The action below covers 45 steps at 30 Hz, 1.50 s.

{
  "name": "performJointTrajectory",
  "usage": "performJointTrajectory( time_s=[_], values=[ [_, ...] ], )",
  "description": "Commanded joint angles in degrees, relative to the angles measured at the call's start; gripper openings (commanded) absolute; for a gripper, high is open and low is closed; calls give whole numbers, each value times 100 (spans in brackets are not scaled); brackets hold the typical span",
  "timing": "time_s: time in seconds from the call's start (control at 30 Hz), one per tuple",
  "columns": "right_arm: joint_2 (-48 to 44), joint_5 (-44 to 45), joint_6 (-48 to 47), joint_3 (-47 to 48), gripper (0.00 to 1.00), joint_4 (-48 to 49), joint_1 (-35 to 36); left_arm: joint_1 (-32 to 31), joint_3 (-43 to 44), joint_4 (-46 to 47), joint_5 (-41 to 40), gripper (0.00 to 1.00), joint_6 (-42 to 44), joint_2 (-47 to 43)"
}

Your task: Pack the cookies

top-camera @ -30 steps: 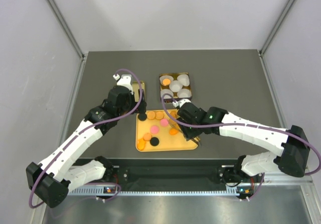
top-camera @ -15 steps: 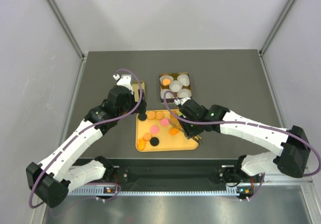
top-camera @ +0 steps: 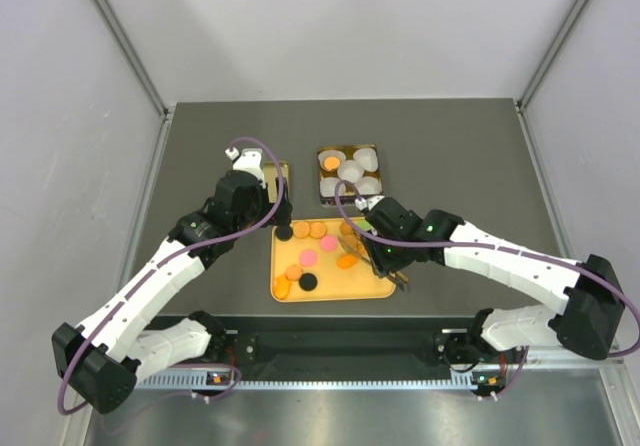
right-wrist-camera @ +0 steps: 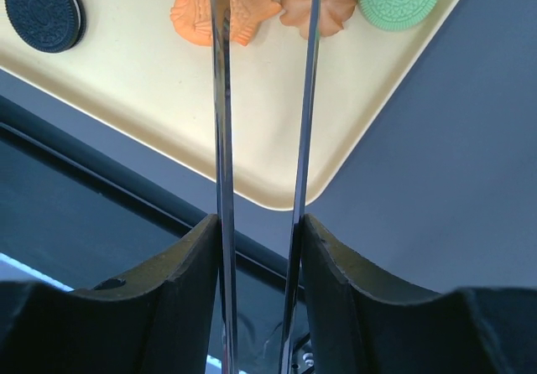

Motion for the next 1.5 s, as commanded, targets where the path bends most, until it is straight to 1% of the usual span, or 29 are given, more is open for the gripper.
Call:
performJointTrajectory(
  time_s=[0.0, 0.37, 0.53, 0.67, 0.77, 1.07, 1.47],
  values=[
    [-244, -58, -57, 52, 41, 132, -98, 39, 10, 236, 54, 99, -33, -102],
    [-165, -198, -145, 70, 45, 124, -168, 56, 1, 227, 71, 99, -50, -102],
    [-138, -321, -206, 79, 41, 124, -265, 48, 1, 218, 54, 99, -42, -120],
    [-130, -365, -233, 149, 34, 97, -309, 48, 9, 227, 80, 99, -42, -102],
    [-147, -348, -259, 281, 33, 27, -309, 48, 10, 236, 71, 99, -42, -102],
    [-235, -216, -452, 755, 33, -281, -494, 56, 10, 236, 71, 99, -33, -111],
    [-314, -392, -576, 1186, 33, -430, -740, 65, 18, 236, 89, 99, -15, -111]
  ],
)
